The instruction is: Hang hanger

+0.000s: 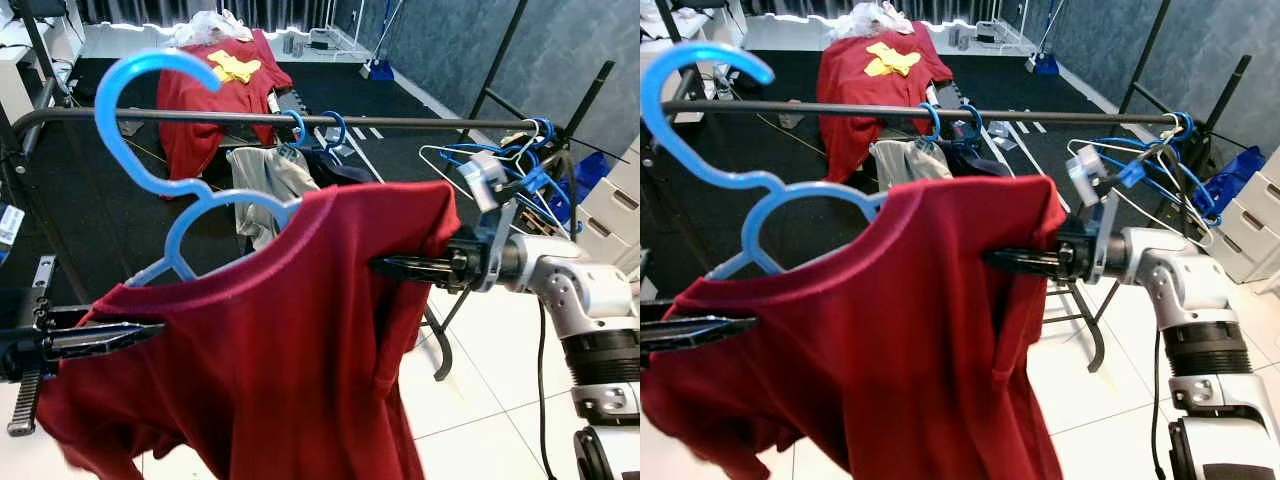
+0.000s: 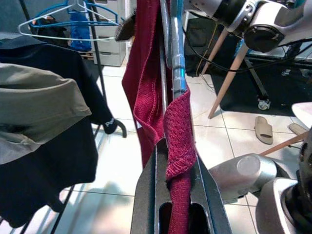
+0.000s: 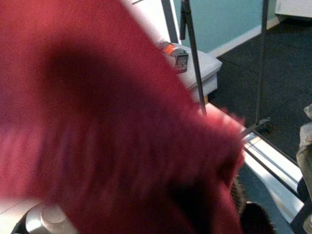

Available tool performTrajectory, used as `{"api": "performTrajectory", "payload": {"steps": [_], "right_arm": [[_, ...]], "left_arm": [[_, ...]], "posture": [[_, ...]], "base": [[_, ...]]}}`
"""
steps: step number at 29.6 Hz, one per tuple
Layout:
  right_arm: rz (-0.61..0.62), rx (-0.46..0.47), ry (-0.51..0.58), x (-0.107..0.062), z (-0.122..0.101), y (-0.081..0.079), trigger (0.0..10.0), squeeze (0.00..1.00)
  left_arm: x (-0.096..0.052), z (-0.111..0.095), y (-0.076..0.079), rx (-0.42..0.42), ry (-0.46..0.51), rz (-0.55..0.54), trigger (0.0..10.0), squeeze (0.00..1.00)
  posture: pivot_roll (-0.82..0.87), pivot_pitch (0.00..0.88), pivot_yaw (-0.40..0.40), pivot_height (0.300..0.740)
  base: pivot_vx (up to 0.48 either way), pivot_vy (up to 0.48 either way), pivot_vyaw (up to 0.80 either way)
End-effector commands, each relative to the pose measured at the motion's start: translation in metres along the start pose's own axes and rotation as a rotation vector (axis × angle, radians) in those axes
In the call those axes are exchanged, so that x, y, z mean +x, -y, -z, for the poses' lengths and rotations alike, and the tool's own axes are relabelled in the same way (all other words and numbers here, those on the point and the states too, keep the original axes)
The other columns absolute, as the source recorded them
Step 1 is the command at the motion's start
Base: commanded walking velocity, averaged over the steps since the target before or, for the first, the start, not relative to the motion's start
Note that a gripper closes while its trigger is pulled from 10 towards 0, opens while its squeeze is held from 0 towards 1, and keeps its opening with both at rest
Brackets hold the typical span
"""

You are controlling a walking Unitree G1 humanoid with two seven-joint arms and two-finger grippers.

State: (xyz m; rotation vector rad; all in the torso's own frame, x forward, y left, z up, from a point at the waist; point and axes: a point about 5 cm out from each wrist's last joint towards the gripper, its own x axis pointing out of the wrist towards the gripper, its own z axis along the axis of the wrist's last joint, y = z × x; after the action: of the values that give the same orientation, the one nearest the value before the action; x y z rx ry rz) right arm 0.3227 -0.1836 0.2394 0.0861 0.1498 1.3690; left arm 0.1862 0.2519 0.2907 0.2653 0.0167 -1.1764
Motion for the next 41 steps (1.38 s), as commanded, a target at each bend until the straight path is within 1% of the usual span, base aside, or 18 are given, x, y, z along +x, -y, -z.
{"api": "performTrajectory", "payload": {"steps": [1, 9, 11, 16, 17, 20, 22, 24, 26, 27, 29, 30, 33, 34, 35, 37, 39, 41], "right_arm": [[0.055, -0.008, -0.03, -0.007, 0.003, 0.003, 0.0, 0.0], [0.155, -0.026, 0.005, -0.015, -0.003, 0.011, 0.0, 0.0], [0.261, -0.05, 0.063, -0.023, -0.015, 0.02, 0.0, 0.0], [0.302, -0.056, 0.081, -0.026, -0.019, 0.024, 0.0, 0.0], [0.378, -0.066, 0.11, -0.03, -0.024, 0.031, 0.0, 0.0], [0.44, -0.072, 0.135, -0.034, -0.028, 0.036, 0.0, 0.0], [0.548, -0.074, 0.168, -0.042, -0.033, 0.045, 0.0, 0.0], [0.548, -0.074, 0.168, -0.042, -0.033, 0.045, 0.0, 0.0], [0.637, -0.054, 0.154, -0.048, -0.029, 0.051, 0.0, 0.0], [0.637, -0.054, 0.154, -0.048, -0.029, 0.051, 0.0, 0.0], [0.713, -0.037, 0.098, -0.053, -0.019, 0.056, 0.0, 0.0], [0.713, -0.037, 0.098, -0.053, -0.019, 0.056, 0.0, 0.0], [0.793, 0.011, 0.044, -0.054, -0.006, 0.062, 0.0, 0.0], [0.793, 0.011, 0.044, -0.054, -0.006, 0.062, 0.0, 0.0], [0.744, 0.03, -0.021, -0.039, 0.006, 0.061, 0.0, 0.0], [0.744, 0.03, -0.021, -0.039, 0.006, 0.061, 0.0, 0.0], [0.707, 0.041, -0.036, -0.029, 0.011, 0.059, 0.0, 0.0], [0.575, 0.061, -0.056, 0.005, 0.019, 0.049, 0.0, 0.0]], "left_arm": [[-0.011, -0.006, -0.005, 0.036, -0.032, -0.043, 10.0, 0.0], [-0.03, 0.009, -0.009, -0.014, -0.092, -0.118, 10.0, 0.0], [-0.052, 0.035, -0.01, -0.069, -0.208, -0.206, 10.0, 0.0], [-0.059, 0.043, -0.01, -0.085, -0.252, -0.238, 10.0, 0.0], [-0.07, 0.056, -0.012, -0.099, -0.305, -0.314, 10.0, 0.0], [-0.078, 0.063, -0.013, -0.105, -0.319, -0.379, 10.0, 0.0], [-0.088, 0.065, -0.015, -0.089, -0.26, -0.499, 10.0, 0.0], [-0.088, 0.065, -0.015, -0.089, -0.26, -0.499, 10.0, 0.0], [-0.09, 0.052, -0.019, -0.044, -0.115, -0.599, 10.0, 0.0], [-0.09, 0.052, -0.019, -0.044, -0.115, -0.599, 10.0, 0.0], [-0.093, 0.035, -0.023, -0.006, 0.054, -0.68, 10.0, 0.0], [-0.093, 0.035, -0.023, -0.006, 0.054, -0.68, 10.0, 0.0], [-0.102, 0.018, -0.032, 0.04, 0.254, -0.81, 10.0, 0.0], [-0.102, 0.018, -0.032, 0.04, 0.254, -0.81, 10.0, 0.0], [-0.096, 0.005, -0.039, 0.031, 0.455, -0.861, 10.0, 0.0], [-0.096, 0.005, -0.039, 0.031, 0.455, -0.861, 10.0, 0.0], [-0.088, 0.0, -0.041, 0.016, 0.521, -0.85, 10.0, 0.0], [-0.047, -0.008, -0.043, -0.006, 0.596, -0.752, 10.0, 0.0]], "posture": [[-0.05, 0.0, -0.094, 0.74], [-0.05, 0.0, -0.097, 0.74], [-0.04, 0.0, -0.1, 0.74], [-0.04, 0.0, -0.1, 0.74], [-0.04, 0.0, -0.101, 0.74], [-0.03, 0.0, -0.101, 0.74], [-0.03, 0.0, -0.103, 0.74], [-0.03, 0.0, -0.103, 0.74], [-0.04, 0.0, -0.101, 0.74], [-0.04, 0.0, -0.101, 0.74], [-0.04, 0.0, -0.101, 0.74], [-0.04, 0.0, -0.101, 0.74], [-0.05, 0.0, -0.101, 0.74], [-0.05, 0.0, -0.101, 0.74], [-0.04, 0.0, -0.102, 0.74], [-0.04, 0.0, -0.102, 0.74], [-0.04, 0.0, -0.102, 0.74], [-0.05, 0.0, -0.099, 0.74]], "base": [[0.0, 0.0, 0.0], [0.0, 0.0, 0.0], [0.0, 0.0, 0.0], [0.0, 0.0, 0.0], [0.0, 0.0, 0.0], [0.0, 0.0, 0.0], [0.0, 0.0, 0.0], [0.0, 0.0, 0.0], [0.0, 0.0, 0.0], [0.0, 0.0, 0.0], [0.0, 0.0, 0.0], [0.0, 0.0, 0.0], [0.0, 0.0, 0.0], [0.0, 0.0, 0.0], [0.0, 0.0, 0.0], [0.0, 0.0, 0.0], [0.0, 0.0, 0.0], [0.0, 0.0, 0.0]]}}
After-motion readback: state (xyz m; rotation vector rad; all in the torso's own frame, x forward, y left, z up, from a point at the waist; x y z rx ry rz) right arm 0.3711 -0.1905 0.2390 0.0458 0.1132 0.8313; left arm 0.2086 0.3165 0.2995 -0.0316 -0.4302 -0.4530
